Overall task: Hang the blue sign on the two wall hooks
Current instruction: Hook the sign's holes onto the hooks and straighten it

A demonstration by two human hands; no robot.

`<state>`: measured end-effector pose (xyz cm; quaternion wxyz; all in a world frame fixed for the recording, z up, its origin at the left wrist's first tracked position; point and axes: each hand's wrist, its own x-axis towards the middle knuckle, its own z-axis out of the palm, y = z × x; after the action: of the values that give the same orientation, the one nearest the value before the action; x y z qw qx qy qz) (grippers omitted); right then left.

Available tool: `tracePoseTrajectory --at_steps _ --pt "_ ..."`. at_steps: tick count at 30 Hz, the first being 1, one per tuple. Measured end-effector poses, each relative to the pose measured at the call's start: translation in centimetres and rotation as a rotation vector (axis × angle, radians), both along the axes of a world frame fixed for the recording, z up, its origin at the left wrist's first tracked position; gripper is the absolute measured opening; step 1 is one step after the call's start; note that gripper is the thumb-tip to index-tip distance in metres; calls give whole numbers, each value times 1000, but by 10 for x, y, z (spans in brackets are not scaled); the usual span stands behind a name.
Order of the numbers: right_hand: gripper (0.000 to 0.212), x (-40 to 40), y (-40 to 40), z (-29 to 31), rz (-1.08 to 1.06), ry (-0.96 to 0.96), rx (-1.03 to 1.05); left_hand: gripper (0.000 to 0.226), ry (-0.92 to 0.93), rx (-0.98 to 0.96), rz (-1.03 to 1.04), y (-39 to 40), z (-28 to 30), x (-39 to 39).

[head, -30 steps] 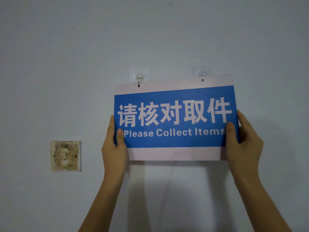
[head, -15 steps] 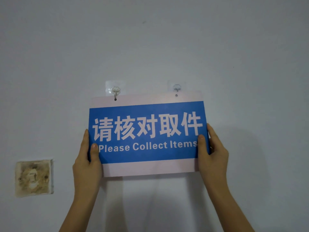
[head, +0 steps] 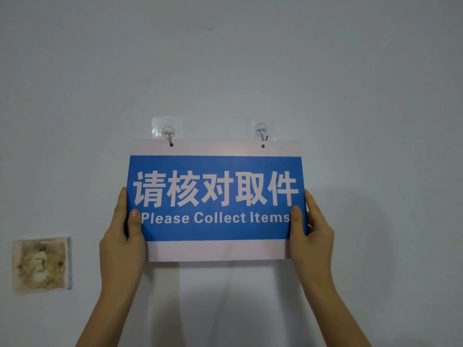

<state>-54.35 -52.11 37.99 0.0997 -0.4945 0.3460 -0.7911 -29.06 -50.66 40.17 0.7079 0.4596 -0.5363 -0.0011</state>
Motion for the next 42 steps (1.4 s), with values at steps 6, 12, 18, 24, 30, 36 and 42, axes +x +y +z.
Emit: tracePoseTrajectory --at_steps 6,12,18,24,30,36,42 --pt "47 2 -2 -1 12 -7 1 49 19 -1 -6 0 1 0" --pt "48 0 5 -1 6 -5 -24 49 35 -3 -40 -3 0 0" --pt "46 -4 5 4 -20 8 -27 49 57 -5 -51 -4 0 -5" --pt "45 -9 10 14 -66 57 -52 48 84 -20 -65 -5 -2 -12" --pt "44 -16 12 20 -92 91 -63 49 104 -8 -75 -7 -4 -15" --pt "44 -20 15 23 -115 114 -66 49 121 -1 -100 -6 -3 -17" --pt "44 -22 10 25 -99 122 -55 49 114 0 -96 -4 -3 -19"
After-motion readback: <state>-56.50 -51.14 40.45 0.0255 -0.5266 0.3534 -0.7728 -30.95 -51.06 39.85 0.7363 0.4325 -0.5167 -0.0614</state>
